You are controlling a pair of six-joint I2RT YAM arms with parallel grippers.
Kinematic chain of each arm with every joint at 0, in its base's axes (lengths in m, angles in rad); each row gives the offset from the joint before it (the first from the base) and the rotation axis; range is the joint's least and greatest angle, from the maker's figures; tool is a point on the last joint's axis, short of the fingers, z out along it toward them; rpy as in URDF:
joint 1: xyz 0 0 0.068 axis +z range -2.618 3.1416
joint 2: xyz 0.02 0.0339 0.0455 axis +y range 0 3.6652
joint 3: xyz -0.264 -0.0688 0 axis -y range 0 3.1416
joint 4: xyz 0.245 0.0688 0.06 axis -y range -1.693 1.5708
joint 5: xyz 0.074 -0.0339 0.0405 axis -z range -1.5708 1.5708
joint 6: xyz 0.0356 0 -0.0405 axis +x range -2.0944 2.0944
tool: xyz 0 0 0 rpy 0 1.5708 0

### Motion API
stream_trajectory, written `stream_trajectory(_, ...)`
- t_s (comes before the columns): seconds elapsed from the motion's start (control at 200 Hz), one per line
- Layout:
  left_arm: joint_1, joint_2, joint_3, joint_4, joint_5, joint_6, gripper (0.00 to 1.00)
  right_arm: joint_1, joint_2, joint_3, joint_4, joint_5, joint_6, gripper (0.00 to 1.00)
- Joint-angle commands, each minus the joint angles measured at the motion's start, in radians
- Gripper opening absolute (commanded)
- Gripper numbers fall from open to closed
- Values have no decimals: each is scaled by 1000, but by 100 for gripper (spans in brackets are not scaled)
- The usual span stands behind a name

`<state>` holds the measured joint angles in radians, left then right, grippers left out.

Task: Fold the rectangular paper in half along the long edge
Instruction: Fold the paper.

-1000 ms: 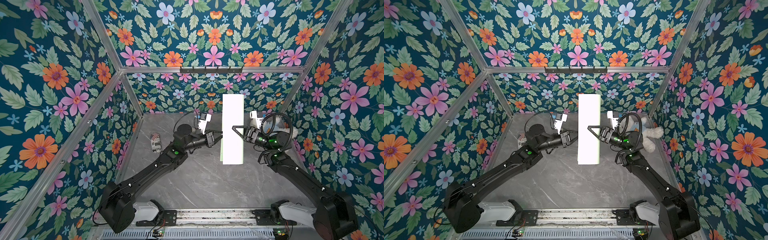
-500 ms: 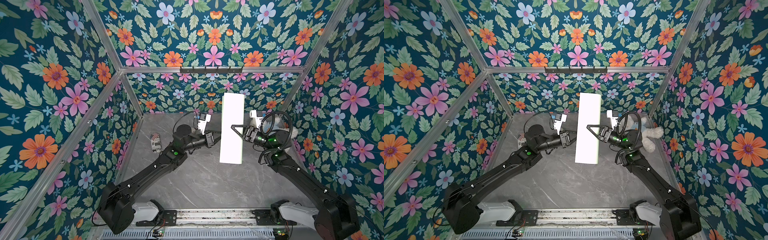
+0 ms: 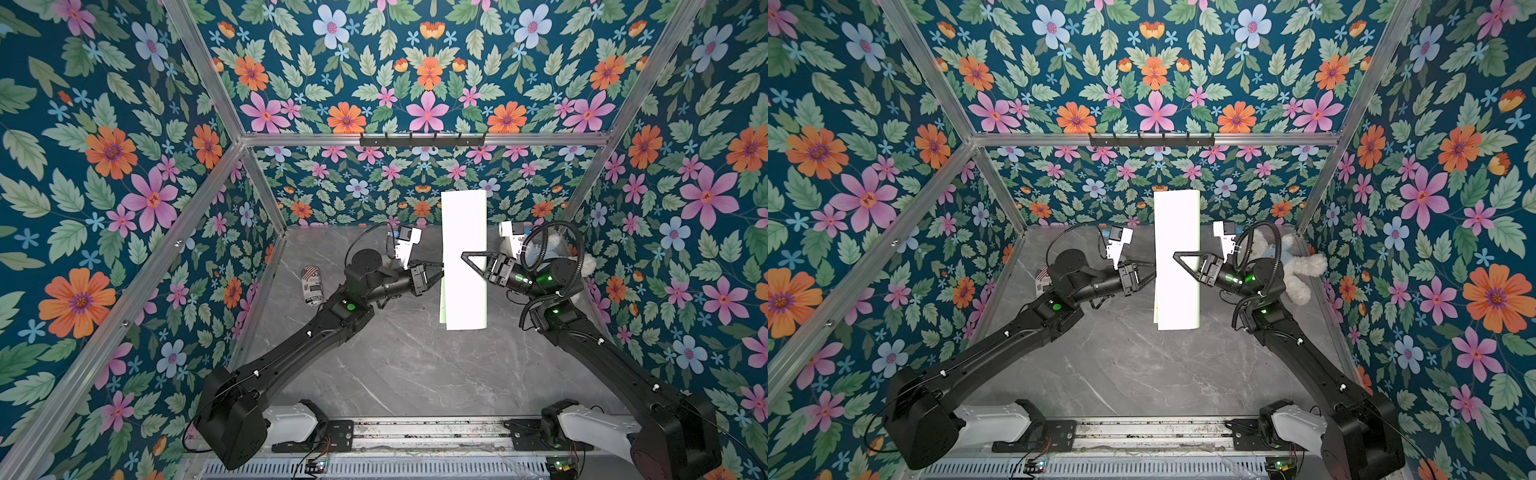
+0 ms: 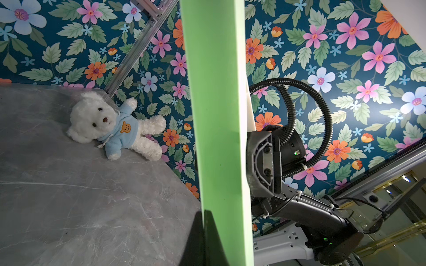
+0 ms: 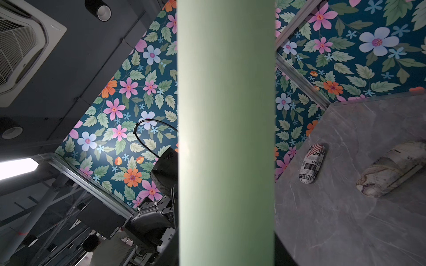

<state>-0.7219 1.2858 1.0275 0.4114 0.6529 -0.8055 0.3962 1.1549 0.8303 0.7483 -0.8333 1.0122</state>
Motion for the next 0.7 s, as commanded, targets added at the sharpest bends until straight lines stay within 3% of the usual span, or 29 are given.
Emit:
stream_trajectory(0.0, -1, -4, 0, 16, 1, 17, 0, 1, -4, 2, 18, 6, -9, 39)
stream_trajectory(0.695, -1, -4, -10, 33, 2, 8, 0, 0, -5, -22, 48, 40, 15, 36)
